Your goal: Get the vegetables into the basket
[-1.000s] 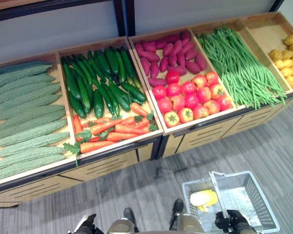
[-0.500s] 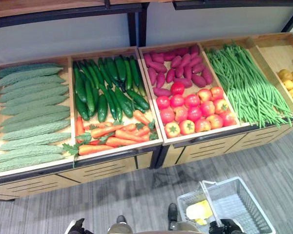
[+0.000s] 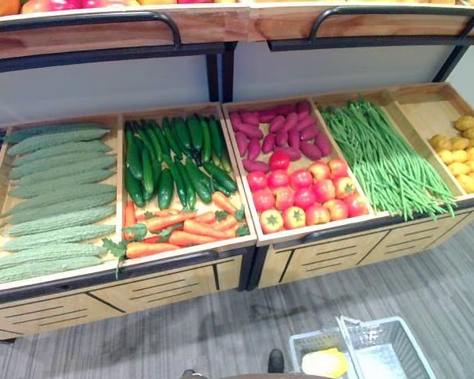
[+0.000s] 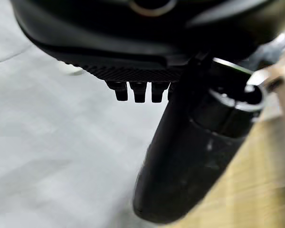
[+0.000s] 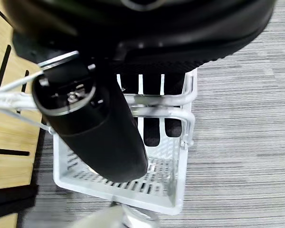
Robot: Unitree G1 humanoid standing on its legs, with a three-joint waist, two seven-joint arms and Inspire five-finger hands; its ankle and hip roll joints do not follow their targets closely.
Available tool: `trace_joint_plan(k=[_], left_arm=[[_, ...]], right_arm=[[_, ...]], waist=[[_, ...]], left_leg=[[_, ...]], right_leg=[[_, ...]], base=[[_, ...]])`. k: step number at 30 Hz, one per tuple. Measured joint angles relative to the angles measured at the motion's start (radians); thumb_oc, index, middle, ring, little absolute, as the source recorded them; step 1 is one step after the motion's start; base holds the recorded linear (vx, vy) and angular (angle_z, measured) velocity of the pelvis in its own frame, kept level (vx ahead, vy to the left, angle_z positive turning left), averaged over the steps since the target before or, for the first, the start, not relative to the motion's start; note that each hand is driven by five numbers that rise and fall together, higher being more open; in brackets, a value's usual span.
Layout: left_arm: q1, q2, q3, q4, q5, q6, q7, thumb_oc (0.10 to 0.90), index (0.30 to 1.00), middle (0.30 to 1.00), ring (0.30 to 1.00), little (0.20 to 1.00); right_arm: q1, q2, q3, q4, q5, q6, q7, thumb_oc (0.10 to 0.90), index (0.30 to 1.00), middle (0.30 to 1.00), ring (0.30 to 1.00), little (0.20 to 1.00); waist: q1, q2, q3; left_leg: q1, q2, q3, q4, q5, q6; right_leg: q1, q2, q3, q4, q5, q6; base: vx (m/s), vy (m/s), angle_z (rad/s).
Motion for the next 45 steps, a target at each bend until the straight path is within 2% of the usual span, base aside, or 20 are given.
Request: trace_joint_plan(k=[1,3,5,7,8,9,10,11,14,16,18,22,25,27,31,35,36,40,43,45], left_arm=[[0.045,0.017,-0.021,-0.194,0.080,-0.011,0.051,0.900,1.000,1.000,1.000,1.000],[0.031,0.046,-0.022,-0.245,0.168,-0.066,0.086,0.900,1.000,1.000,1.000,1.000],[0.028,0.077,-0.021,-0.358,0.222,-0.016,0.121,0.900,1.000,1.000,1.000,1.000],[0.017,0.120,-0.027,-0.496,0.349,-0.039,0.173,0.900,1.000,1.000,1.000,1.000],[0.027,0.126,-0.025,-0.601,0.390,0.006,0.171,0.900,1.000,1.000,1.000,1.000],[0.046,0.133,-0.041,-0.697,0.427,0.010,0.174,0.900,1.000,1.000,1.000,1.000],[0.045,0.148,-0.066,-0.735,0.492,-0.031,0.181,0.900,1.000,1.000,1.000,1.000],[0.036,0.157,-0.089,-0.756,0.537,-0.043,0.175,0.900,1.000,1.000,1.000,1.000],[0.013,0.205,-0.172,-0.782,0.571,-0.058,0.115,0.900,1.000,1.000,1.000,1.000],[0.011,0.218,-0.206,-0.784,0.583,-0.104,0.058,0.900,1.000,1.000,1.000,1.000],[0.007,0.241,-0.259,-0.832,0.576,-0.109,-0.015,0.900,1.000,1.000,1.000,1.000],[-0.055,0.352,-0.438,-0.842,0.556,-0.176,-0.158,0.900,1.000,1.000,1.000,1.000],[-0.119,0.391,-0.544,-0.846,0.541,-0.208,-0.267,0.900,1.000,1.000,1.000,1.000],[-0.140,0.395,-0.580,-0.847,0.541,-0.225,-0.312,0.900,1.000,1.000,1.000,1.000],[-0.218,0.386,-0.677,-0.844,0.540,-0.230,-0.362,0.900,1.000,1.000,1.000,1.000],[-0.251,0.387,-0.719,-0.837,0.539,-0.231,-0.396,0.900,1.000,1.000,1.000,1.000],[-0.287,0.399,-0.770,-0.833,0.540,-0.229,-0.404,0.900,1.000,1.000,1.000,1.000],[-0.343,0.402,-0.855,-0.814,0.545,-0.233,-0.429,0.900,1.000,1.000,1.000,1.000],[-0.344,0.402,-0.861,-0.789,0.560,-0.231,-0.449,0.900,1.000,1.000,1.000,1.000],[-0.393,0.408,-0.921,-0.770,0.566,-0.225,-0.450,0.900,1.000,1.000,1.000,1.000]], right_arm=[[0.014,0.001,-0.005,-0.004,0.000,-0.007,-0.003,0.400,0.300,0.300,0.300,0.300],[0.012,0.000,-0.007,-0.005,0.000,-0.011,-0.004,0.400,0.300,0.300,0.300,0.300],[0.013,0.000,-0.010,-0.005,0.001,-0.023,-0.004,0.400,0.300,0.300,0.300,0.300],[0.012,0.000,-0.015,-0.006,0.001,-0.026,-0.005,0.400,0.300,0.300,0.300,0.300],[0.014,-0.001,-0.021,-0.007,0.001,-0.026,-0.004,0.400,0.300,0.300,0.300,0.300],[0.019,0.000,-0.029,-0.008,0.001,-0.028,-0.003,0.400,0.300,0.300,0.300,0.300],[0.018,0.000,-0.029,-0.008,0.001,-0.027,-0.003,0.400,0.300,0.300,0.300,0.300],[0.017,-0.003,-0.029,-0.007,0.001,-0.025,-0.004,0.400,0.300,0.300,0.300,0.300],[0.014,-0.008,-0.029,-0.034,0.001,-0.025,0.000,0.400,0.300,0.300,0.300,0.300],[0.009,-0.008,-0.029,-0.050,0.001,-0.026,0.003,0.400,0.300,0.300,0.300,0.300],[0.008,-0.009,-0.029,-0.061,0.001,-0.026,0.006,0.400,0.300,0.300,0.300,0.300],[0.007,-0.018,-0.024,-0.086,0.001,-0.027,0.018,0.400,0.300,0.300,0.300,0.300],[-0.003,-0.020,-0.024,-0.101,0.000,-0.029,0.023,0.400,0.300,0.300,0.300,0.300],[-0.008,-0.021,-0.024,-0.102,0.000,-0.030,0.028,0.400,0.300,0.300,0.300,0.300],[-0.014,-0.022,-0.024,-0.094,0.000,-0.033,0.036,0.400,0.300,0.300,0.300,0.300],[-0.015,-0.023,-0.023,-0.095,0.000,-0.033,0.037,0.400,0.300,0.300,0.300,0.300],[-0.017,-0.024,-0.023,-0.095,0.000,-0.033,0.037,0.400,0.300,0.300,0.300,0.300],[-0.026,-0.033,-0.021,-0.092,-0.001,-0.029,0.037,0.400,0.300,0.300,0.300,0.300],[-0.039,-0.035,-0.020,-0.094,-0.002,-0.029,0.037,0.400,0.300,0.300,0.300,0.300],[-0.038,-0.036,-0.019,-0.088,-0.002,-0.027,0.037,0.400,0.300,0.300,0.300,0.300]], waist=[[0.000,-0.003,0.002],[-0.001,-0.002,0.001],[-0.005,-0.002,0.002],[-0.003,-0.013,0.019],[-0.006,-0.013,0.024],[-0.004,-0.015,0.032],[-0.002,-0.013,0.036],[-0.005,-0.012,0.036],[-0.019,-0.011,0.039],[-0.036,-0.012,0.040],[-0.043,-0.012,0.042],[-0.055,-0.009,0.047],[-0.080,-0.009,0.047],[-0.095,-0.007,0.050],[-0.101,-0.006,0.053],[-0.118,-0.003,0.056],[-0.111,-0.002,0.059],[-0.114,0.002,0.065],[-0.120,0.003,0.067],[-0.120,0.005,0.069]], left_leg=[[-0.006,-0.004,-0.010,-0.005,0.001,-0.001],[-0.008,-0.008,-0.011,-0.005,-0.002,-0.004],[-0.014,-0.011,-0.012,-0.006,-0.004,0.000],[-0.016,-0.014,-0.017,-0.005,0.000,0.002],[-0.014,-0.017,-0.019,-0.005,0.007,0.006],[-0.018,-0.018,-0.023,-0.006,0.007,0.006],[-0.017,-0.020,-0.023,-0.005,0.009,0.009],[-0.013,-0.022,-0.021,-0.005,0.010,0.010],[-0.010,-0.024,-0.014,-0.005,0.010,0.011],[-0.006,-0.024,-0.011,-0.005,0.009,0.010],[-0.004,-0.024,-0.007,-0.003,0.009,0.010],[0.005,-0.024,0.011,-0.005,0.008,0.009],[0.008,-0.026,0.029,-0.006,0.005,0.007],[0.011,-0.027,0.039,-0.006,0.002,0.007],[0.007,-0.028,0.047,-0.003,0.001,0.007],[0.007,-0.026,0.051,-0.001,0.000,0.007],[0.006,-0.025,0.051,-0.001,0.000,0.007],[0.001,-0.024,0.061,-0.006,-0.001,0.005],[0.001,-0.023,0.077,-0.005,-0.001,0.004],[-0.002,-0.023,0.079,-0.002,-0.001,0.004]], right_leg=[[0.001,-0.007,-0.008,0.000,0.001,0.001],[-0.001,-0.011,-0.010,0.000,0.001,0.002],[-0.005,-0.015,-0.009,0.000,0.003,0.003],[-0.005,-0.019,-0.014,0.000,0.006,0.006],[-0.006,-0.021,-0.013,0.000,0.009,0.008],[-0.005,-0.023,-0.016,0.000,0.011,0.011],[-0.005,-0.025,-0.019,0.000,0.013,0.014],[-0.005,-0.026,-0.015,0.000,0.015,0.017],[-0.004,-0.026,-0.012,0.000,0.016,0.019],[-0.004,-0.026,-0.008,-0.001,0.017,0.018],[-0.005,-0.026,-0.002,-0.001,0.021,0.014],[-0.004,-0.024,0.011,-0.005,0.018,0.021],[-0.011,-0.023,0.026,-0.005,0.018,0.020],[-0.015,-0.023,0.034,-0.005,0.018,0.020],[-0.027,-0.020,0.047,0.000,0.030,0.022],[-0.029,-0.016,0.050,0.000,0.035,0.016],[-0.029,-0.016,0.049,0.000,0.034,0.016],[-0.039,-0.015,0.056,-0.001,0.028,0.025],[-0.049,-0.011,0.071,-0.001,0.032,0.023],[-0.054,-0.009,0.074,0.000,0.033,0.022]], base=[[-0.03,0.009,0.17],[-0.03,0.026,0.07],[-0.01,0.006,0.03],[-0.03,0.025,0.05],[-0.03,0.032,0.04],[-0.02,0.024,0.07],[-0.03,0.032,0.04],[-0.03,0.031,-0.03],[-0.02,0.018,-0.08],[-0.01,0.014,-0.07],[0.00,0.009,-0.05],[0.00,0.006,-0.10],[0.00,0.004,-0.17],[0.00,-0.005,-0.14],[0.01,-0.003,-0.12],[0.00,-0.001,-0.01],[0.00,0.000,0.00],[0.01,-0.007,-0.05],[0.00,-0.003,-0.15],[0.00,-0.003,-0.05]])
